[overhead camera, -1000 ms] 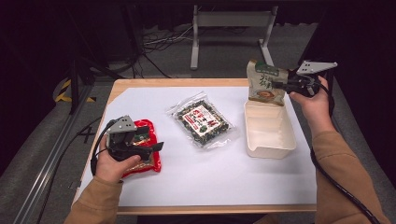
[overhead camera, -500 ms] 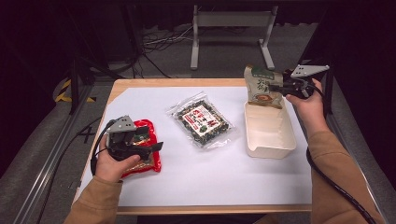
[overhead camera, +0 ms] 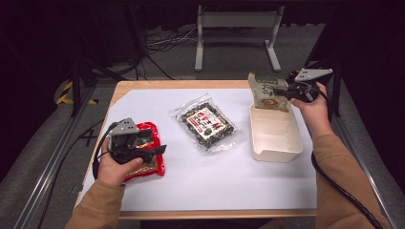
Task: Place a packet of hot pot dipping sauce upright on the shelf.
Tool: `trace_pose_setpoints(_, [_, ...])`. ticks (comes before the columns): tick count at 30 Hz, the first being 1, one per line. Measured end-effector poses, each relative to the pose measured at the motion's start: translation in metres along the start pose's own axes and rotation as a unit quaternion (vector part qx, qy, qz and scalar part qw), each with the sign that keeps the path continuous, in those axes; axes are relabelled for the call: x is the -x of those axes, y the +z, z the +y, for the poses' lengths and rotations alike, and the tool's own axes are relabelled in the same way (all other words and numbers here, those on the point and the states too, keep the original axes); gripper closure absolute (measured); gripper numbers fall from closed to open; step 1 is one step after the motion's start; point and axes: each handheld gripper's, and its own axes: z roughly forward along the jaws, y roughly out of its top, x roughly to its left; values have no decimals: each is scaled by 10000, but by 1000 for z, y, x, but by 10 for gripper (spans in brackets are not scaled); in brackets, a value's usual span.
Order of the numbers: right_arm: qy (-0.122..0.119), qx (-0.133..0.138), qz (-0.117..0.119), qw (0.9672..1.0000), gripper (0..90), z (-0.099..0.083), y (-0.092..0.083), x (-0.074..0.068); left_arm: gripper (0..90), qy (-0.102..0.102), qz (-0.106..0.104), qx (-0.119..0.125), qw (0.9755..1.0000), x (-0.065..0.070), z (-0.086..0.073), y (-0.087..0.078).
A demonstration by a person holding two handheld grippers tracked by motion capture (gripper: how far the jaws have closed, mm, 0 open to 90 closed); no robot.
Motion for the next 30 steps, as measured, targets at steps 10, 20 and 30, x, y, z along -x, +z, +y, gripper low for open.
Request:
trace_pose_setpoints(10, [150, 64, 49, 9999, 883, -11, 6, 1, 202, -40, -40, 3, 10000, -1, 0, 1])
trace_pose_setpoints(20, [483, 91, 30, 9988, 850, -25, 12, 2, 202, -71, -58, 0, 10000, -2, 1, 3])
trace_pose_setpoints(30, [576, -174, -235, 9979, 865, -34, 7, 4, 203, -43, -70, -4, 10000, -3, 2, 5])
